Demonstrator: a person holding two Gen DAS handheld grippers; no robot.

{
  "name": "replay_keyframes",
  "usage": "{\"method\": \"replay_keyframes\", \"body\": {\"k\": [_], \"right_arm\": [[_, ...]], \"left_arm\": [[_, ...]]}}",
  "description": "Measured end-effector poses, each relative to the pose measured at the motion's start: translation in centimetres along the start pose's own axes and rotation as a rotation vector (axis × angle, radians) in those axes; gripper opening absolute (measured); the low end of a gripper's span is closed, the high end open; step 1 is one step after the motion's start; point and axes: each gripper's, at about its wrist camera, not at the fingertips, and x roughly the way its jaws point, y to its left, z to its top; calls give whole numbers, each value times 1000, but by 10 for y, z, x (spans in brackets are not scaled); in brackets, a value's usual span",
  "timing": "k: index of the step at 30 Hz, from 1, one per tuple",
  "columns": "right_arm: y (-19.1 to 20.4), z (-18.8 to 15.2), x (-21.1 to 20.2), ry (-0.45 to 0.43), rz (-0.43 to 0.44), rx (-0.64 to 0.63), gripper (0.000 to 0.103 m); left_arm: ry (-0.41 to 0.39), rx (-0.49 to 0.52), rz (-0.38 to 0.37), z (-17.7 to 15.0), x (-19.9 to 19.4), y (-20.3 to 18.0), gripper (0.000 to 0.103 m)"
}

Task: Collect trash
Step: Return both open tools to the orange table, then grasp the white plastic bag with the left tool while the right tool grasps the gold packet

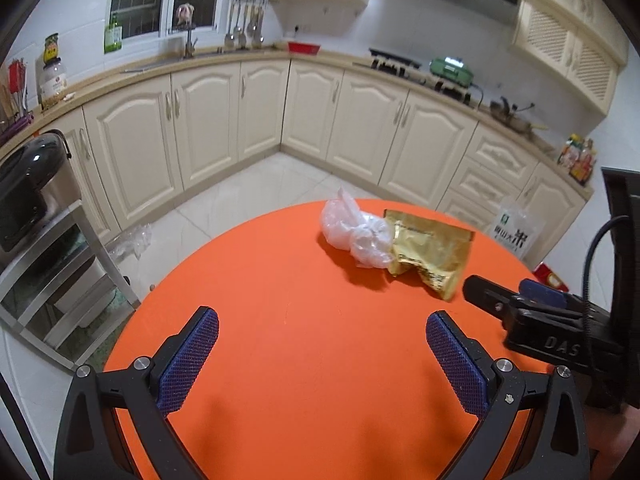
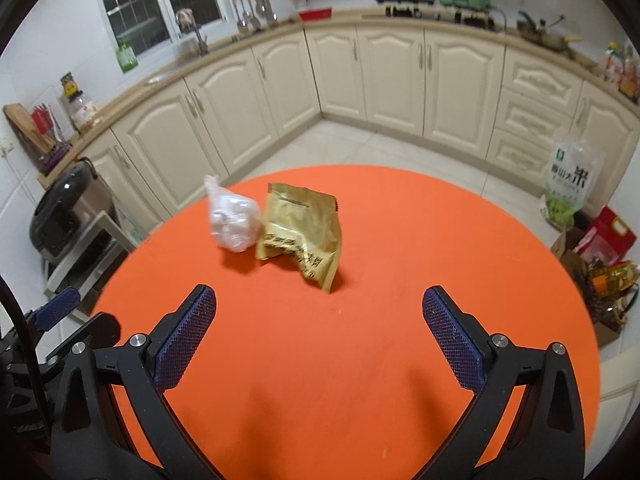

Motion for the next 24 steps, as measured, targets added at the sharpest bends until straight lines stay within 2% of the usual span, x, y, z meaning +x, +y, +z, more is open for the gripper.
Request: {"method": "replay_keyframes", "body": {"k": [6,11,13,14,15,17,18,20,24], "right_arm": [[-3,15,44,54,6,-25,103],[-1,28,68,75,40,-35,101],[2,31,77,94,61,-55,92],[4,31,81,104,68,-69,75],[8,31,83,98,54,-94,67],[12,29,82,92,87,-122,51],[13,29,81,92,100,-130,43],[12,29,79,93,113,-133,38],[0,26,72,84,98,-117,36]], "left_arm": [[46,16,10,68,63,-20,102],[67,8,16,96,100,-25,102],[70,2,18,107,112,-24,102],[73,-2,15,110,118,-24,102],[76,-10,13,110,121,-23,102],[80,-17,1,118,130,-23,102],[79,-16,-1,109,128,-20,102],[85,-17,-6,112,136,-21,102],[104,4,-33,116,153,-28,102]]}}
